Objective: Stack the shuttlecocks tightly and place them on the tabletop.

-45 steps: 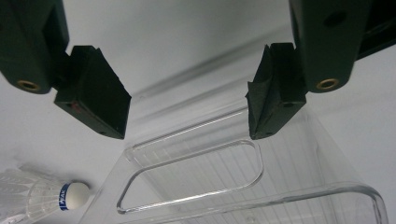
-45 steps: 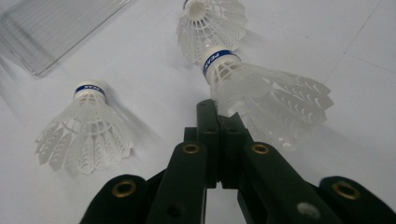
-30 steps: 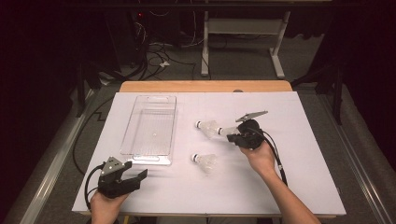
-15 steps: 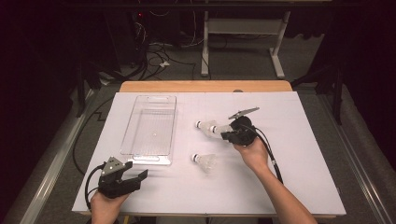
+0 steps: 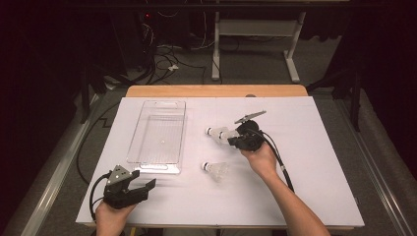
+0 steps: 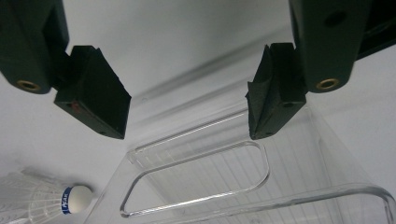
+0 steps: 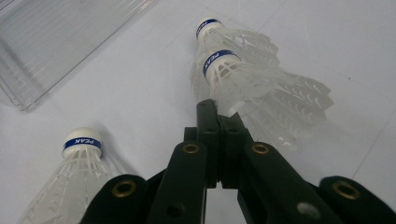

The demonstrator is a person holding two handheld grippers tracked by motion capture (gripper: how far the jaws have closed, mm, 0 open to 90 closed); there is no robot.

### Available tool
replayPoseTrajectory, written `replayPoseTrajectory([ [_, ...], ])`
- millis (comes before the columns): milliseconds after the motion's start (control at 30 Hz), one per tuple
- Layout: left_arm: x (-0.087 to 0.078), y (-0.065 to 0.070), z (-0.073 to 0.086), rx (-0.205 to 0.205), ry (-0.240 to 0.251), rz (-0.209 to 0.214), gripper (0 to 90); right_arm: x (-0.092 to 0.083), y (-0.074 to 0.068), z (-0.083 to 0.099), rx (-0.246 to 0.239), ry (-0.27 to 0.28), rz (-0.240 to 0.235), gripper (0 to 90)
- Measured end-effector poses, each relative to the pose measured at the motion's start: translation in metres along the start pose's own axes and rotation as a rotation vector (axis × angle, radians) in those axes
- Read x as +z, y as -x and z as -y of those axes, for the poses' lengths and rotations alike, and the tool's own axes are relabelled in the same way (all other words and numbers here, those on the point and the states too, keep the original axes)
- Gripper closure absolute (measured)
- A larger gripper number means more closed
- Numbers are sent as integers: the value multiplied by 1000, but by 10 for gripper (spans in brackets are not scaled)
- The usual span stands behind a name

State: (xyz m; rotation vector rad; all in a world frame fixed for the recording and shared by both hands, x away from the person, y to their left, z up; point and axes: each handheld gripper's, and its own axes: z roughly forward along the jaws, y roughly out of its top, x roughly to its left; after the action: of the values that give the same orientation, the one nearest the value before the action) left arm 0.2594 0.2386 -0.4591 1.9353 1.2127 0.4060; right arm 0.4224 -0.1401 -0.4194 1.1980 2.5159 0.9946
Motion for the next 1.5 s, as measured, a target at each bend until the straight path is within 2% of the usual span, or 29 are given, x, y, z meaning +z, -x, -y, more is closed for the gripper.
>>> replayPoseTrajectory([
  [267, 0, 0, 0, 3, -1, 2, 309, 6, 4, -1, 20, -3, 6, 900],
  [1033, 0, 0, 0, 9, -6, 5, 309, 23, -4, -13, 2, -21, -7, 900],
  [1500, 1, 0, 0, 7, -6, 6, 309, 26, 3, -18, 4, -25, -3, 900],
])
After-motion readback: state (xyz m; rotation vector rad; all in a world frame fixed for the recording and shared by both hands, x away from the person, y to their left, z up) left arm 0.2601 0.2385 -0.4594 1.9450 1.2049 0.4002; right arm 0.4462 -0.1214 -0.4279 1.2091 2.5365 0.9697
